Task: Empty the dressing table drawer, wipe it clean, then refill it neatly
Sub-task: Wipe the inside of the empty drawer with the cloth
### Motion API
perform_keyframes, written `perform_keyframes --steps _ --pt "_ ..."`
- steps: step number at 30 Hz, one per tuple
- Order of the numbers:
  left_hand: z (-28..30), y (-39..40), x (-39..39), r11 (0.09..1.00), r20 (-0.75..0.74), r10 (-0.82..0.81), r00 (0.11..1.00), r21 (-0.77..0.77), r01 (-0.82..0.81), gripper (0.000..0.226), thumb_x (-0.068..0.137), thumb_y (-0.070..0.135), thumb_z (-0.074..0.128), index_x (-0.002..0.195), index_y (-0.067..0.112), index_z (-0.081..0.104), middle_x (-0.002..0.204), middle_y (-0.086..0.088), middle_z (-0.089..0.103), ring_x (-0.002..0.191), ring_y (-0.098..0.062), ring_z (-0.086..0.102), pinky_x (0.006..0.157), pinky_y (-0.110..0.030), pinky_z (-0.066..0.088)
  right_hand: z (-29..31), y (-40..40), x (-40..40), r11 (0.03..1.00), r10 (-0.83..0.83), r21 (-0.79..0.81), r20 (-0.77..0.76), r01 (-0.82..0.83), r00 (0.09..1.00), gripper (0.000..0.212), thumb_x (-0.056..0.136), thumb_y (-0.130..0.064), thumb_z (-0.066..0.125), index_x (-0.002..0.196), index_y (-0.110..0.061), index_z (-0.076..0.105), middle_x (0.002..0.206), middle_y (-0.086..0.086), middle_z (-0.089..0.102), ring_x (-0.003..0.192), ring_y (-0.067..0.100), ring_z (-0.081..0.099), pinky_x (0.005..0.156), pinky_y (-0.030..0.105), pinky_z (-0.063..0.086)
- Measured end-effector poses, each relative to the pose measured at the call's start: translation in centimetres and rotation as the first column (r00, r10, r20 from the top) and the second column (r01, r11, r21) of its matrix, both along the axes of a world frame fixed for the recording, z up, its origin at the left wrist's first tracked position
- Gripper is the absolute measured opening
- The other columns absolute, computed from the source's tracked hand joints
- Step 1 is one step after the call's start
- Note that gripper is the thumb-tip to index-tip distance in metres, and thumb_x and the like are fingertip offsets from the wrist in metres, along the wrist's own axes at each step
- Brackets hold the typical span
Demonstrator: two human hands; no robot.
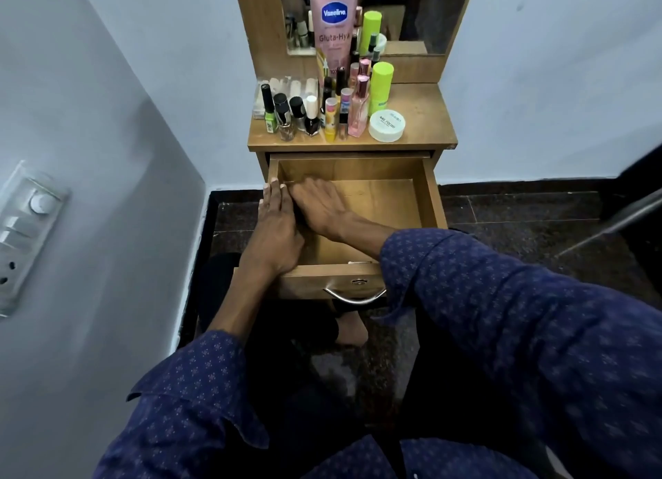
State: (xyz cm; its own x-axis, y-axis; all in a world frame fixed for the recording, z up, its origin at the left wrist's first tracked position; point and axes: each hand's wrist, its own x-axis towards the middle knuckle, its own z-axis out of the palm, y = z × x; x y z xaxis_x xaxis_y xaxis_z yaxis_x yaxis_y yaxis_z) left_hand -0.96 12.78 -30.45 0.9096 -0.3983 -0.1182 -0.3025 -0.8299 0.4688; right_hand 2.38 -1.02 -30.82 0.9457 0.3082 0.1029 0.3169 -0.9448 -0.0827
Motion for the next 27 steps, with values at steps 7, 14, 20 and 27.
perform_keyframes --steps 7,14,20,27 --pt "-0.2 -0.3 0.4 0.996 -0.003 -0.038 0.999 0.075 0.038 0.094 0.097 0.006 0.056 0.163 -0.003 -0.011 0.170 -0.022 -0.025 0.159 -0.033 -0.024 0.131 -0.042 -0.010 -0.3 -1.2 2.6 0.993 0.046 -0.107 -0.051 -0.051 0.998 0.028 0.108 -0.014 0.042 0.135 -0.010 0.049 0.138 0.015 0.053 0.127 0.031 0.052 0.107 0.041 0.038" --pt "0.0 0.0 0.2 0.995 -0.008 -0.047 0.999 0.090 0.047 0.092 0.098 0.006 0.053 0.164 -0.002 -0.012 0.170 -0.020 -0.027 0.158 -0.032 -0.026 0.128 -0.037 -0.013 0.4 -5.6 0.6 0.987 -0.134 -0.091 -0.038 0.130 0.990 0.022 0.105 -0.006 0.047 0.117 -0.004 0.065 0.112 0.017 0.069 0.103 0.034 0.069 0.085 0.042 0.057" --pt "0.4 0.0 0.0 0.995 -0.016 -0.030 0.999 0.093 0.031 0.091 0.100 0.006 0.054 0.164 -0.002 -0.011 0.171 -0.019 -0.025 0.159 -0.031 -0.024 0.128 -0.037 -0.012 2.0 -12.7 -2.5 0.927 -0.374 -0.019 -0.112 0.374 0.921 0.016 0.102 -0.009 0.059 0.110 -0.002 0.071 0.106 0.016 0.073 0.098 0.031 0.072 0.084 0.037 0.057" --pt "0.3 -0.1 0.0 0.998 -0.029 -0.014 0.999 0.063 0.016 0.087 0.099 0.003 0.049 0.164 -0.001 -0.008 0.172 -0.019 -0.022 0.160 -0.031 -0.022 0.127 -0.036 -0.010 4.1 -14.2 -4.3 0.790 -0.089 0.418 -0.647 0.449 0.757 0.016 0.090 -0.012 0.078 0.106 -0.013 0.080 0.104 -0.001 0.078 0.099 0.015 0.072 0.083 0.029 0.059"
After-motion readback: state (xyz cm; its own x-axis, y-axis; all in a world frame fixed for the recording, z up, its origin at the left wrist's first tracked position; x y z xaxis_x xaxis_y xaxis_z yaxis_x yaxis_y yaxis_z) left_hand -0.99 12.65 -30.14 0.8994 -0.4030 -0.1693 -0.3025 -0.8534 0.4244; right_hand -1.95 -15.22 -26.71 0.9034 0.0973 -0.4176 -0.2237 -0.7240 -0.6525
